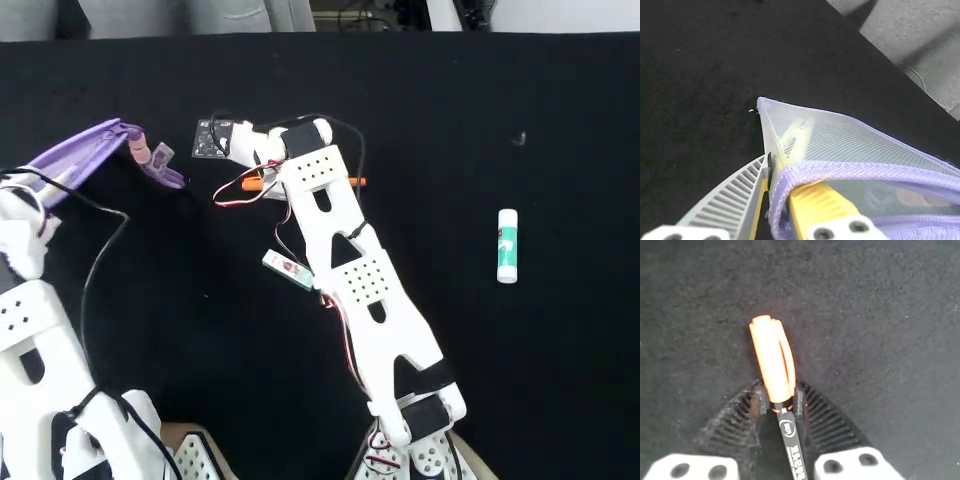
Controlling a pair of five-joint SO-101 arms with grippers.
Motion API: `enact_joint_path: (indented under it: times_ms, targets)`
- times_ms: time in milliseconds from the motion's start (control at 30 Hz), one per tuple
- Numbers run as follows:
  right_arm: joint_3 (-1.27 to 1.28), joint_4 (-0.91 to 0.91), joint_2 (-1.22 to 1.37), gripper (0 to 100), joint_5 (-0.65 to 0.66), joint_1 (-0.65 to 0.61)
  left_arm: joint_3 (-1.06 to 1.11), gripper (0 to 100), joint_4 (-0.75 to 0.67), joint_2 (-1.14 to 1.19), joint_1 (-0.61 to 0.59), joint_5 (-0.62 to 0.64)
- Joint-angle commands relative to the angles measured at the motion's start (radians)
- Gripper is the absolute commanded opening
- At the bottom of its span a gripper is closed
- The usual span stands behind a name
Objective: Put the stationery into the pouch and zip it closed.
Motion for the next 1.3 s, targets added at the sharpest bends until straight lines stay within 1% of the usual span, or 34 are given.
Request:
enact_joint_path:
  times_ms: [0, 233, 367, 667, 933, 1133, 1267]
  targets:
    - [-0.050, 0.012, -0.174, 1.1, -0.060, -0.015, -0.008, 3, -0.012, -0.015, 0.022, 0.014]
    - [-0.048, 0.009, -0.297, 1.1, -0.152, 0.002, -0.041, 3, -0.008, -0.017, 0.041, 0.015]
    - [-0.050, 0.009, -0.354, 1.1, -0.199, 0.011, -0.093, 3, 0.063, -0.017, 0.105, 0.015]
    - [-0.050, 0.011, -0.496, 1.1, -0.356, 0.037, -0.216, 3, 0.196, -0.017, 0.228, 0.015]
    - [-0.050, 0.051, -0.624, 1.1, -0.436, 0.063, -0.303, 3, 0.298, -0.017, 0.289, 0.015]
    - [-0.050, 0.084, -0.723, 1.1, -0.506, 0.060, -0.343, 3, 0.350, -0.017, 0.335, 0.015]
    - [-0.048, 0.097, -0.791, 1.1, -0.589, 0.060, -0.343, 3, 0.359, -0.017, 0.390, 0.015]
